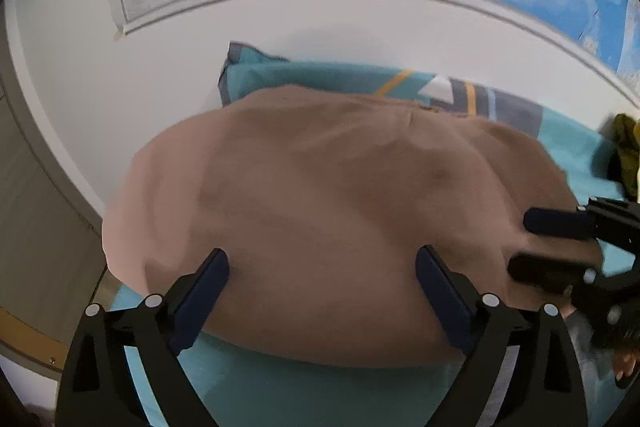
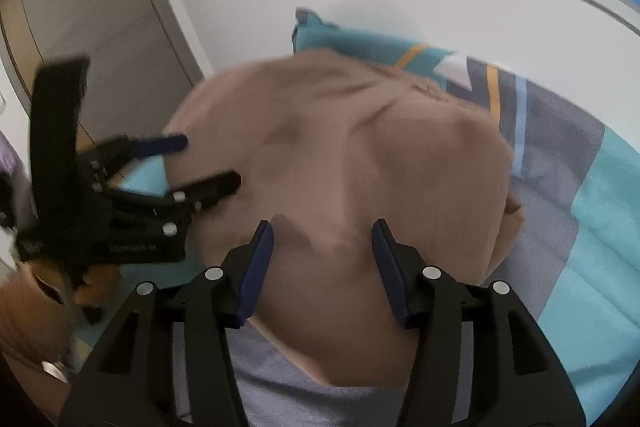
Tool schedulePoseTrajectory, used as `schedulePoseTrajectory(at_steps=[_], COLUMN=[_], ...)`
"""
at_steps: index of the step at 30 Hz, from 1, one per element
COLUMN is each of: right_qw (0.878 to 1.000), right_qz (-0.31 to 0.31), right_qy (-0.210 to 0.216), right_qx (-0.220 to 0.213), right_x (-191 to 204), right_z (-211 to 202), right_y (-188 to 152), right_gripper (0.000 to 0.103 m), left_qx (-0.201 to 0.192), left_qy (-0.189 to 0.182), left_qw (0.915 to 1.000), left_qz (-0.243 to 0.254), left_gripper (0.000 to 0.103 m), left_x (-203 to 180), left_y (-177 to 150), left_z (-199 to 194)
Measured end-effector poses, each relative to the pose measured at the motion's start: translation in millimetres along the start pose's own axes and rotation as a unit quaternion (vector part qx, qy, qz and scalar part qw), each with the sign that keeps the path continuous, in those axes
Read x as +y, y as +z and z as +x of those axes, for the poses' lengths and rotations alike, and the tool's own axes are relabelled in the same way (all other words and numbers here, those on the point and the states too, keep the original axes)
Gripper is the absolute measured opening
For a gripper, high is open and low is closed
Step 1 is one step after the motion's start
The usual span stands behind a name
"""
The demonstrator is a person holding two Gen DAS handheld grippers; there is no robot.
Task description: Fold large clothes
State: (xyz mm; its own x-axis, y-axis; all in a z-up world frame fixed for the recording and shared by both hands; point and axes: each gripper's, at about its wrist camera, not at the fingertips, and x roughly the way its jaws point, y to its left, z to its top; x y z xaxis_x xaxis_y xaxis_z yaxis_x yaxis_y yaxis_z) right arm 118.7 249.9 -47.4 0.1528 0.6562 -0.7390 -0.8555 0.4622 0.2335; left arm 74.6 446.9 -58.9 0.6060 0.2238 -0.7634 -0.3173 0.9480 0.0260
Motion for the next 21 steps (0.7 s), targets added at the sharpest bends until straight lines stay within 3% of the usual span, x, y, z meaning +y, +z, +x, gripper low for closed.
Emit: schedulePoseTrajectory(at_steps=[4, 7, 15, 21], right_qw=[1.0, 1.0, 0.998, 0.997], right_qz=[0.02, 0.012, 0.005, 0.001], right_qy=[0.005, -0.006, -0.018, -0.03], right_qx=[-0.007, -0.021, -0.054, -0.071], right_x=[-2.2, 0.4, 3.0, 12.4], right_z=[5.8, -6.1, -41.6, -56.0], right_y=[-0.8, -2.3, -18.3, -29.4], right_gripper=[0.053, 0.063, 0.066, 0.081], left_qx=[0.005, 0.003, -0.01, -0.023], left_qy=[0.01, 0.0, -0.029, -0.012], left_qw=[0.9999, 0.9998, 0.9983, 0.9972], left_qz=[-0.005, -0.018, -0.05, -0.071], left_gripper=[0.096, 0.096, 0.096, 0.096], left_x=[0.3, 2.2, 1.5, -6.8], left_y=[-1.4, -2.8, -17.7, -30.6], left_z=[5.0, -1.7, -24.7, -44.4])
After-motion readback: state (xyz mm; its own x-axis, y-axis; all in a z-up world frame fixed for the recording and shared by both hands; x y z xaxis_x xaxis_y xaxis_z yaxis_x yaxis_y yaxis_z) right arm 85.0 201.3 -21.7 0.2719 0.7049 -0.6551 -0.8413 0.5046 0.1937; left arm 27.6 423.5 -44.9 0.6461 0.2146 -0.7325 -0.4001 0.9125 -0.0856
